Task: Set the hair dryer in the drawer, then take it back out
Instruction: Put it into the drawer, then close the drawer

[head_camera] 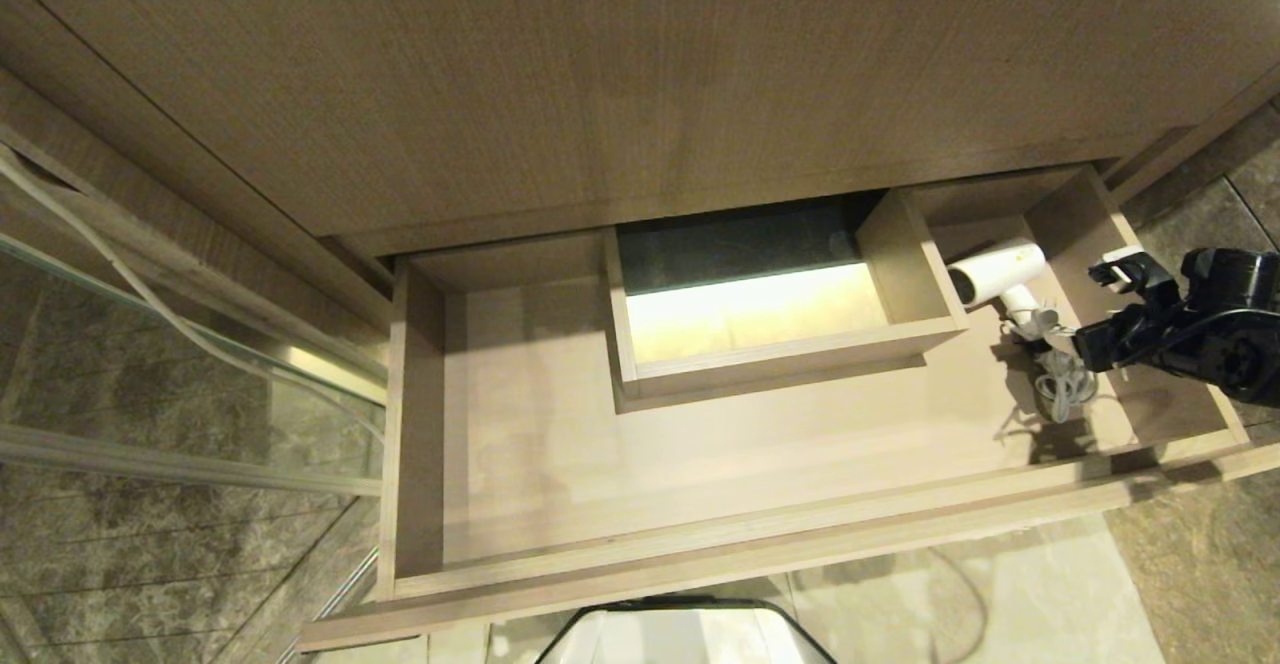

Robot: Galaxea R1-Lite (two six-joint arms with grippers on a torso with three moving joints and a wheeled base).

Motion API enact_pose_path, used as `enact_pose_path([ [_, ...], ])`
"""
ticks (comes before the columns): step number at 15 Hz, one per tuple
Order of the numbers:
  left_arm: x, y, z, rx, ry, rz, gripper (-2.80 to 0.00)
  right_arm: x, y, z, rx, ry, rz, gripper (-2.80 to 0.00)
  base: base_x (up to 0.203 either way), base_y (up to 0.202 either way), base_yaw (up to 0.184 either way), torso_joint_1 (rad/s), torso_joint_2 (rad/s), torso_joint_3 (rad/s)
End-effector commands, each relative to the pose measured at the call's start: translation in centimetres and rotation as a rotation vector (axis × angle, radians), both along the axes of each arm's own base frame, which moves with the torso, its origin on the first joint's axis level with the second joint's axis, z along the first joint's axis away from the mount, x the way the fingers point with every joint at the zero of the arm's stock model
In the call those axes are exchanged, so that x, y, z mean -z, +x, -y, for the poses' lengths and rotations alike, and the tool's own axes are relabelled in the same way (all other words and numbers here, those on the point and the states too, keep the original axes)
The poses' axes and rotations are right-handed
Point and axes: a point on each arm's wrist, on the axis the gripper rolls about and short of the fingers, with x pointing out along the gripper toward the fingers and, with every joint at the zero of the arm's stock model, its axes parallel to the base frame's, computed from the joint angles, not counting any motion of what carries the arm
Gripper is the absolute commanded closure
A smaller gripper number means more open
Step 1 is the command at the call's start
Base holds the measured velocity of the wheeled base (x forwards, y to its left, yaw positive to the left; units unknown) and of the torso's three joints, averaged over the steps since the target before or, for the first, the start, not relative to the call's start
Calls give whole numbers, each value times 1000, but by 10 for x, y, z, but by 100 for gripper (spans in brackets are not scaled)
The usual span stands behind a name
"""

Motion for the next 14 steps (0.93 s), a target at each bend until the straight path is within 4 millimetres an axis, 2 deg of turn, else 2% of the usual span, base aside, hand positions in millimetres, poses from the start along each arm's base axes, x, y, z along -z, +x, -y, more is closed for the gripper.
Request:
enact_pose_path([
  [1, 0, 0, 0, 0, 0, 1, 0, -19, -10, 0, 11, -13, 33, -280, 0, 0, 0, 0, 0, 0],
  [3, 0, 0, 0, 0, 0, -1, 0, -33, -21, 0, 20, -4, 23, -280, 0, 0, 0, 0, 0, 0],
  [4, 0, 0, 0, 0, 0, -1, 0, -48, -33, -5, 21, 6, 3, 0, 0, 0, 0, 0, 0, 0],
  [5, 0, 0, 0, 0, 0, -1, 0, -65, -49, -12, 22, 13, -12, 0, 0, 0, 0, 0, 0, 0],
  [7, 0, 0, 0, 0, 0, -1, 0, -87, -73, -28, 9, 30, -59, 0, 0, 0, 0, 0, 0, 0],
  [10, 0, 0, 0, 0, 0, -1, 0, -125, -106, -56, -27, 5, 0, 0, 0, 0, 0, 0, 0, 0],
  [12, 0, 0, 0, 0, 0, -1, 0, -139, -124, -69, -47, -6, 26, 0, 0, 0, 0, 0, 0, 0],
  [13, 0, 0, 0, 0, 0, -1, 0, -143, -139, -76, -47, -9, 27, 0, 0, 0, 0, 0, 0, 0],
  [14, 0, 0, 0, 0, 0, -1, 0, -140, -154, -83, -45, -1, -4, 0, 0, 0, 0, 0, 0, 0],
])
